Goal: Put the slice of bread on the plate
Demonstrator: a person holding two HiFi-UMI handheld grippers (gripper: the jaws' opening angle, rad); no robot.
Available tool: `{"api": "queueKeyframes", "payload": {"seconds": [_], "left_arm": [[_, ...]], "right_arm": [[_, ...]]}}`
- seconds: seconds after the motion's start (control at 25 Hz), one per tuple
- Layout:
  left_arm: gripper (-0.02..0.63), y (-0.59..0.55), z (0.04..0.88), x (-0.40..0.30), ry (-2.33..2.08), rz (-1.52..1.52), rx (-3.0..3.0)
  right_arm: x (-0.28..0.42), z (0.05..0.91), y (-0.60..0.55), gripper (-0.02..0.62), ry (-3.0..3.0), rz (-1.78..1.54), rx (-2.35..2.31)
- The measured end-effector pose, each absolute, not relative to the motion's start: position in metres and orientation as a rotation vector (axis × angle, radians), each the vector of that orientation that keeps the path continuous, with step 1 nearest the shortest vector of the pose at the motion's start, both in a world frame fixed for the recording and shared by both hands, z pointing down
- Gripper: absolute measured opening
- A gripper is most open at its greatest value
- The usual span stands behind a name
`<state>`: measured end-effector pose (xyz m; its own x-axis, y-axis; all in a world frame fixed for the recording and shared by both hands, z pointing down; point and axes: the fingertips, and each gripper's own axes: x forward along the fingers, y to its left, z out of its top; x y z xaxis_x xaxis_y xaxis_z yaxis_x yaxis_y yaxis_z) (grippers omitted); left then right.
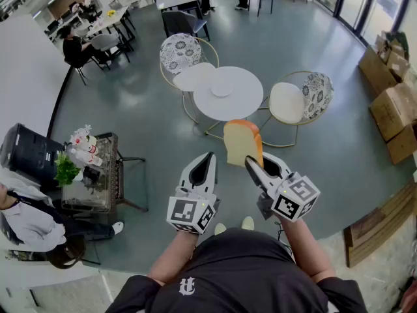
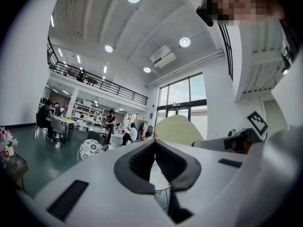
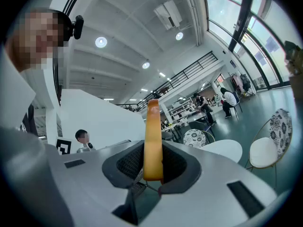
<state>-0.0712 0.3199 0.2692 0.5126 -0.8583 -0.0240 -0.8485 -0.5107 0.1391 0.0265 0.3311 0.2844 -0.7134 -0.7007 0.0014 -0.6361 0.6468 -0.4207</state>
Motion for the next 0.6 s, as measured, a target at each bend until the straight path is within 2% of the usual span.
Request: {"api": "queueKeyframes", "payload": {"seconds": [0.6], "left_arm": [[0.006,0.3162,0.2715,-0.0718,-1.505,-0.127,2.636]], "right_arm": [[0.0267,0.2783,0.3278,0.087,2.647,-0.651,-1.017]]}}
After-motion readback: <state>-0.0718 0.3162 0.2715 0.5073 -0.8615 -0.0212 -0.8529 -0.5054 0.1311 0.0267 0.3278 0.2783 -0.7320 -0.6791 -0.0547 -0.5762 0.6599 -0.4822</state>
